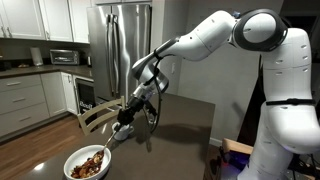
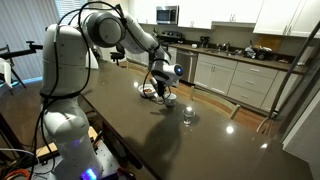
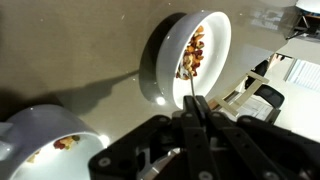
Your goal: Use the spoon to move some contents of the bowl to the mug and the glass cup
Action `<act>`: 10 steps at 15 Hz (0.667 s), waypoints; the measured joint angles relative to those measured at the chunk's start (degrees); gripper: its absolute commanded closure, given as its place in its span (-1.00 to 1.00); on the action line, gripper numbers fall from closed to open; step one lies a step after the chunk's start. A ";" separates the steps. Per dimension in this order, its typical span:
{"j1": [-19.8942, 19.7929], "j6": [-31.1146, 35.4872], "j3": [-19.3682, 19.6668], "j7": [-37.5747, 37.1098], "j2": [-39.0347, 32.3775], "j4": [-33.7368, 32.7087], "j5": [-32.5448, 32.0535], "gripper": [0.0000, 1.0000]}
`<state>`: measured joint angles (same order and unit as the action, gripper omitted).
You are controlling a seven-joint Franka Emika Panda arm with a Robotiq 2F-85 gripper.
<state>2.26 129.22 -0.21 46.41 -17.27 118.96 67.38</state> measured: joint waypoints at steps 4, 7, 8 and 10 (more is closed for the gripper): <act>-2.20 -2.35 0.22 0.00 0.00 0.40 0.44 0.94; -3.32 -3.71 0.46 0.00 0.13 0.40 0.66 0.94; -3.59 -3.88 0.49 0.00 0.25 0.40 0.66 0.94; -3.75 -3.93 0.64 0.00 0.57 0.40 0.66 0.94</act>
<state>-1.49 125.29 0.43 46.42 -16.70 119.36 68.04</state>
